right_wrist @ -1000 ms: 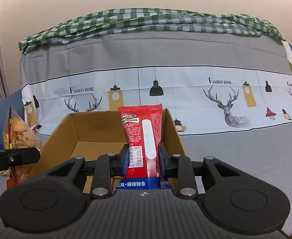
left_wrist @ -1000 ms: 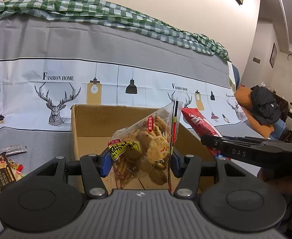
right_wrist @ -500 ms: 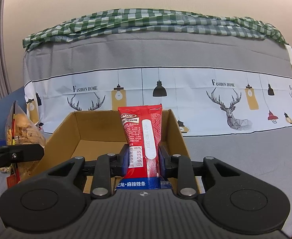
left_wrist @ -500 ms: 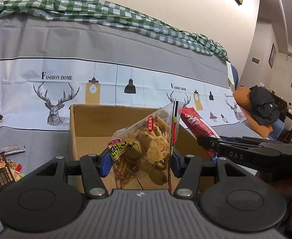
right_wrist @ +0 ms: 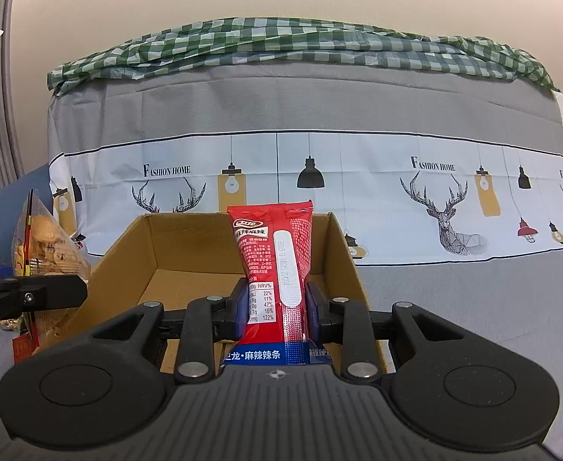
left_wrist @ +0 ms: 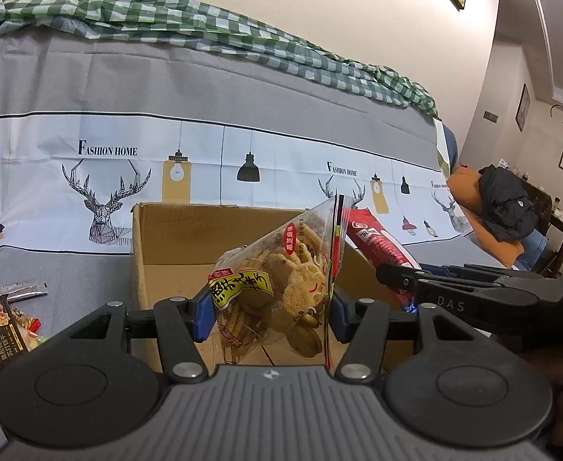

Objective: Organize snacks
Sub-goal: 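Open both tools to drop the red packet and cracker bag into the box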

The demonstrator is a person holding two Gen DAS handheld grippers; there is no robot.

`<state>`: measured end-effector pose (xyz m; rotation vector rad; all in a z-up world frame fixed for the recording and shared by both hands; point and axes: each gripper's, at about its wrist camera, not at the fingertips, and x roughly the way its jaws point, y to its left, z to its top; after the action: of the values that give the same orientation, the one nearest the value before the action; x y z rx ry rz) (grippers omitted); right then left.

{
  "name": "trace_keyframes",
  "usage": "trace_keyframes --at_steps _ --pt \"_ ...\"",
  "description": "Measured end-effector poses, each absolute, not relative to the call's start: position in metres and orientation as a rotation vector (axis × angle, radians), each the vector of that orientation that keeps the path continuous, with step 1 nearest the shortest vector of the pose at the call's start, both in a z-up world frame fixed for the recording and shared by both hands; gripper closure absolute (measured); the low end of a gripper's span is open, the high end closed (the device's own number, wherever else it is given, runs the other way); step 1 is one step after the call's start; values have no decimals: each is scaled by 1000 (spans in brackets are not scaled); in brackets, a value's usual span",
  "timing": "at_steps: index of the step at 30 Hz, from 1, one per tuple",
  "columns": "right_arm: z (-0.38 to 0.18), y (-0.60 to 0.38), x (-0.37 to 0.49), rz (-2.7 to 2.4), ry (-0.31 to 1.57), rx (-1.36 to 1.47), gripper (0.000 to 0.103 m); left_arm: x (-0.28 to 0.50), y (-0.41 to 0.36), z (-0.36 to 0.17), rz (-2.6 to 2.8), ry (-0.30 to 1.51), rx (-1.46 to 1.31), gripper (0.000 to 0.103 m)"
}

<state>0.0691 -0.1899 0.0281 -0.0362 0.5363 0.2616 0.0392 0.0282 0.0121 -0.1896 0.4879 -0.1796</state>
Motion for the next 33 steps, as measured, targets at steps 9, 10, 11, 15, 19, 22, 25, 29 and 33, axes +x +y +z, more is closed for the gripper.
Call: trace_keyframes --at_steps 9,10,11,15,19,22,25,29,33 --pt "27 -191 75 174 550 -46 33 45 40 11 -119 514 -241 12" --pt "25 -193 77 151 561 -45 33 45 44 11 -92 512 -251 12" --pt "22 -196 80 116 580 -54 33 45 48 11 -57 512 -254 12" --pt "5 -207 94 -10 694 -81 33 54 62 3 97 595 -253 12" --pt "-6 -216 102 -77 781 -53 35 61 69 -7 99 678 -292 15" --pt "-13 -218 104 -97 822 -50 51 66 65 -14 43 730 -288 26" --pt "-19 -220 106 -102 849 -26 66 68 58 -20 -3 757 -277 34" --pt "-19 -214 105 -101 831 -57 82 65 48 -22 -43 758 -267 34" --pt "-13 -215 106 -138 793 -92 85 65 37 -23 -59 752 -231 34"
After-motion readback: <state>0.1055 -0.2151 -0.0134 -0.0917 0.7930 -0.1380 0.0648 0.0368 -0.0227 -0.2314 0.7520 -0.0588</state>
